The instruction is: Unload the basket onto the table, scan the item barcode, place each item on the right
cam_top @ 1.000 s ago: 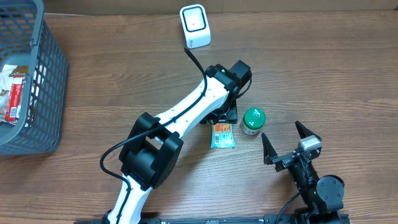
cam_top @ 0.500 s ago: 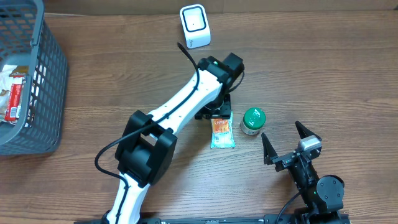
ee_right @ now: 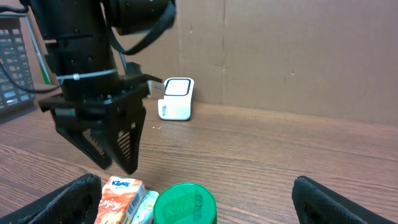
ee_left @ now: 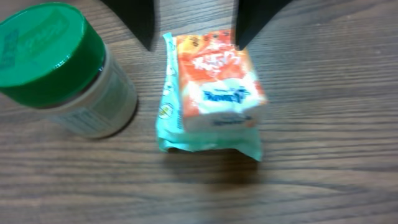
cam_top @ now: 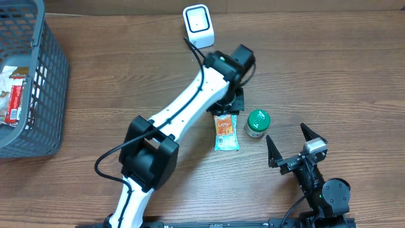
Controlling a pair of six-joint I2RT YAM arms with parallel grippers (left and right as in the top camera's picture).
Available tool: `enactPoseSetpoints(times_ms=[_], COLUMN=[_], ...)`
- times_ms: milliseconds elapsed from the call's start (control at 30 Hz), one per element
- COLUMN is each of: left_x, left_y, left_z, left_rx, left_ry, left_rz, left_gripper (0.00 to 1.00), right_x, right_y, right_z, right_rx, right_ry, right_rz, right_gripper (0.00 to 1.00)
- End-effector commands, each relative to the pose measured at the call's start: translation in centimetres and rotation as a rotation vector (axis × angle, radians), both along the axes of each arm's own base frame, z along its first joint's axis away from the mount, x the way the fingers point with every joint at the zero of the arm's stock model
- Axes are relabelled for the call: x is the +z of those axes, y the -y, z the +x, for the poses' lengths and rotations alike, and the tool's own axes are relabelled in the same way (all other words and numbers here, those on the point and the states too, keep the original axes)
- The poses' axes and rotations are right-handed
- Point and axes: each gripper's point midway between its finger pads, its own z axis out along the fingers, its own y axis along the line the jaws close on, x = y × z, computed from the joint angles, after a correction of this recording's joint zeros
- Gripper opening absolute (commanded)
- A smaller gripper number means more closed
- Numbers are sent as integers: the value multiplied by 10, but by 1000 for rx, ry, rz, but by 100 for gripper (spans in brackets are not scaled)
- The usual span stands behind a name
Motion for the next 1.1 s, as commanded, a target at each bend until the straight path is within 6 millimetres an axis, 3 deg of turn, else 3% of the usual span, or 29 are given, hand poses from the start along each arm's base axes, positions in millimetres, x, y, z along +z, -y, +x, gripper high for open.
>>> enactPoseSetpoints(times_ms=[0, 233, 500, 700, 1067], left_x=[-4, -8, -21, -31, -39], left_y=[7, 14, 3, 6, -4], left_z=[-5, -7, -8, -5, -9], left_rx=[35, 54, 103, 104, 103], left_ry=[61, 139, 149, 161, 155], left_rz=[69, 127, 181, 161, 207], left_gripper=[18, 18, 17, 21, 16], right_x=[-2, -2, -2, -2, -2], right_y=[0, 0, 0, 0, 0], right_z=[0, 0, 0, 0, 0], right_rx=[-1, -1, -1, -1, -1], right_ry=[4, 4, 4, 4, 4], right_rz=[1, 1, 1, 1, 1], right_gripper=[100, 100, 100, 100, 100])
